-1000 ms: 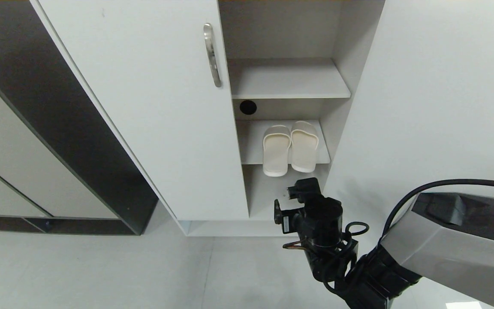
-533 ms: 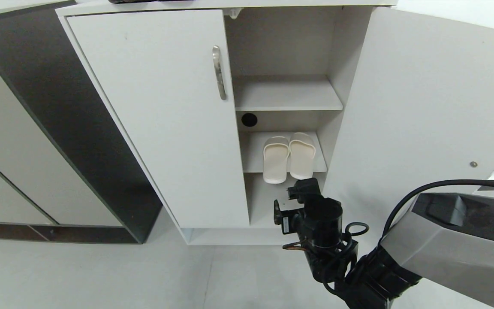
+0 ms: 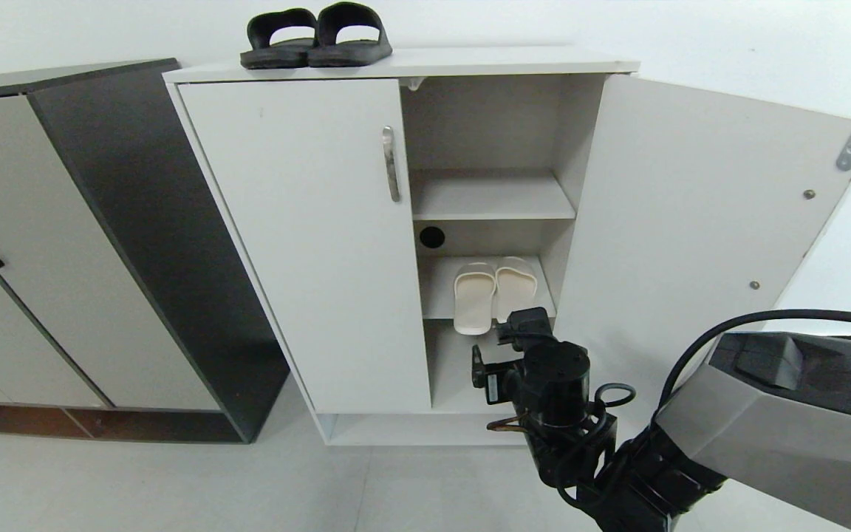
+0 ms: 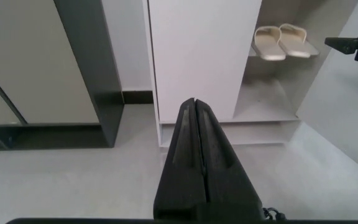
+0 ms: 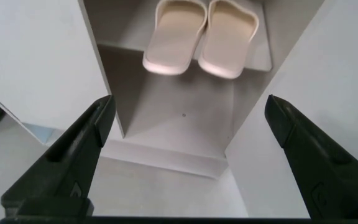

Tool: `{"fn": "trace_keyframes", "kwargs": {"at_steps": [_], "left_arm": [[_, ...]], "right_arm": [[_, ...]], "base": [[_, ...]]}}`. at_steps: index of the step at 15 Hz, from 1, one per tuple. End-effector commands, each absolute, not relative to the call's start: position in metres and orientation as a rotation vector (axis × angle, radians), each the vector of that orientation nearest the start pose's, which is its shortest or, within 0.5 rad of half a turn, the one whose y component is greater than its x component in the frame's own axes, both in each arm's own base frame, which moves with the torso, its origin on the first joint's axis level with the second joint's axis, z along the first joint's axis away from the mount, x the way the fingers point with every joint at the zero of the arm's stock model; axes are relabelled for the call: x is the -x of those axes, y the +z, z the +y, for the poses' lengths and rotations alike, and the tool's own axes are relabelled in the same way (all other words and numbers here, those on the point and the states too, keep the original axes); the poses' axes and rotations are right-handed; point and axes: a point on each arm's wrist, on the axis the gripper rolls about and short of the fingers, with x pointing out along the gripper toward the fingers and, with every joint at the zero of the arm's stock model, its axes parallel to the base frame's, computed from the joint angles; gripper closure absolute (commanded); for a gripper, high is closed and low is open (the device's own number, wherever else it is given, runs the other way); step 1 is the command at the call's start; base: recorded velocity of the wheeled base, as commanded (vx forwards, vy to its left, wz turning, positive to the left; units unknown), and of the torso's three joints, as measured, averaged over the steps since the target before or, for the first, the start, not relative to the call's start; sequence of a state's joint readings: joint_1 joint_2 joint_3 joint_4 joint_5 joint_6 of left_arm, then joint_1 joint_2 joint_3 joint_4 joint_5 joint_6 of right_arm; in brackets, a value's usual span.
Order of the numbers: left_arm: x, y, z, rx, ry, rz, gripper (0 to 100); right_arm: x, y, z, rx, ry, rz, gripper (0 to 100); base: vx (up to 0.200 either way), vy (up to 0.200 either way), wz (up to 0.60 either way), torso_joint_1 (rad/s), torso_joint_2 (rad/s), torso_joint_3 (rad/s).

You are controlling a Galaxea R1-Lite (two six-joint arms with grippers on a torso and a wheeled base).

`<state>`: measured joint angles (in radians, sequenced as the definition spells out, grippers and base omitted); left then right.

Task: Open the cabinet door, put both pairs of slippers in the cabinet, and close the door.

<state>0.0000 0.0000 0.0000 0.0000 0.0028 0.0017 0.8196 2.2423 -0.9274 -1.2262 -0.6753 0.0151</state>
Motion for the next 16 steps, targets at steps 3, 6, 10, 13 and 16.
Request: {"fn": "trace_keyframes", "kwargs": {"at_steps": [3,6,10,13,16], "left_arm": [[0.0227,0.0755,0.0001,0.000,0.003,0.002,100],[0.0227,0.0755,0.0000,-0.002,0.002,0.002,100],[0.0227,0.0755,0.0000,-0.002,0.002,0.002,100],[0.0227,0.0755,0.0000,-0.002,0.002,0.002,100],[0.0227,0.0755,0.0000,0.000,0.002,0.002,100]], "right_arm": [[-0.2846,0.0756,0.2830,0.045,0.141,0.066,0],[-0.2861,0.0743,0.2809,0.048,0.134,0.070,0],[-0.2868,0.0740,0.2799,0.049,0.133,0.071,0],[-0.2867,0.0759,0.2799,0.036,0.133,0.055,0],[-0.2857,0.0740,0.2788,0.045,0.135,0.062,0]], "base": [[0.000,0.000,0.00,0.004,0.00,0.186],[0.000,0.133,0.00,0.005,0.00,0.045],[0.000,0.200,0.00,0.007,0.00,0.008],[0.000,0.200,0.00,0.003,0.00,0.007],[0.000,0.200,0.00,0.002,0.00,0.004]]}}
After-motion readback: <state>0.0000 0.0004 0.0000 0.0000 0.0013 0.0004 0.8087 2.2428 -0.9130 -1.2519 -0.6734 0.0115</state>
